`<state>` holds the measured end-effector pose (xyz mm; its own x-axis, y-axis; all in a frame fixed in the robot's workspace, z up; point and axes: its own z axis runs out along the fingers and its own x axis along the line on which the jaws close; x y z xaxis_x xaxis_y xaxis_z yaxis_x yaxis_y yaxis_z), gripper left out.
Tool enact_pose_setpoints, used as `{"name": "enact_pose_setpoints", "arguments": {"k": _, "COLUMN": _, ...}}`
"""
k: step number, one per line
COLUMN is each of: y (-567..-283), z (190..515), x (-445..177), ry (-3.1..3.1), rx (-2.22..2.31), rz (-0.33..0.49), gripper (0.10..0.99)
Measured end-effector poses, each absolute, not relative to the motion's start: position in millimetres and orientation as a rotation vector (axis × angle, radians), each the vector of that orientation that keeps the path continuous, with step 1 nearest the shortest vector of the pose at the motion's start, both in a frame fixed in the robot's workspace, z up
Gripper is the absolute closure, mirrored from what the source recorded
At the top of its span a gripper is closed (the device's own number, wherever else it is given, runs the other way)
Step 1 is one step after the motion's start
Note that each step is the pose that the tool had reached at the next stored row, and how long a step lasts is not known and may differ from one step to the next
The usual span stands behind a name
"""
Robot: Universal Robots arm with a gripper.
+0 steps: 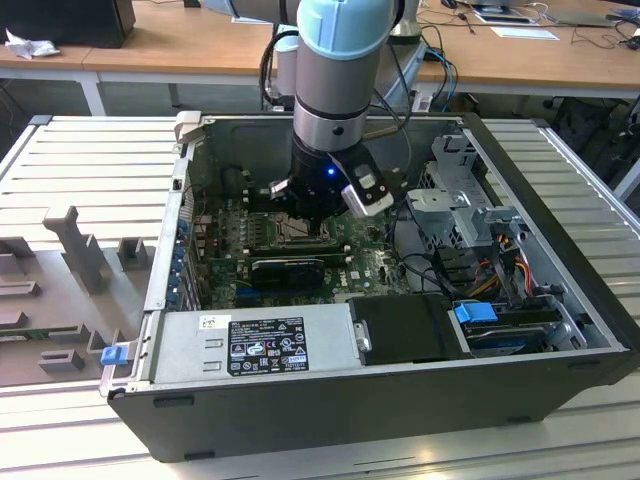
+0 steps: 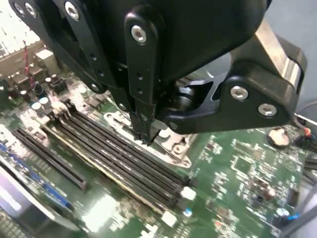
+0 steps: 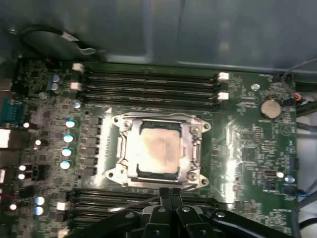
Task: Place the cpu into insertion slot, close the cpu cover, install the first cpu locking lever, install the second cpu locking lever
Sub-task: 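Install the second cpu locking lever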
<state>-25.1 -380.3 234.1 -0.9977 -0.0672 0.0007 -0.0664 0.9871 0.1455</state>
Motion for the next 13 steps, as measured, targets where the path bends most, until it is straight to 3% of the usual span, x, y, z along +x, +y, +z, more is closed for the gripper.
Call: {"name": "enact_pose_setpoints", "arguments": {"k": 13, "y": -386, "z": 214, "x": -51, "ry": -3.117, "rx": 0.150, "rz": -0.300, "gripper": 0.980}}
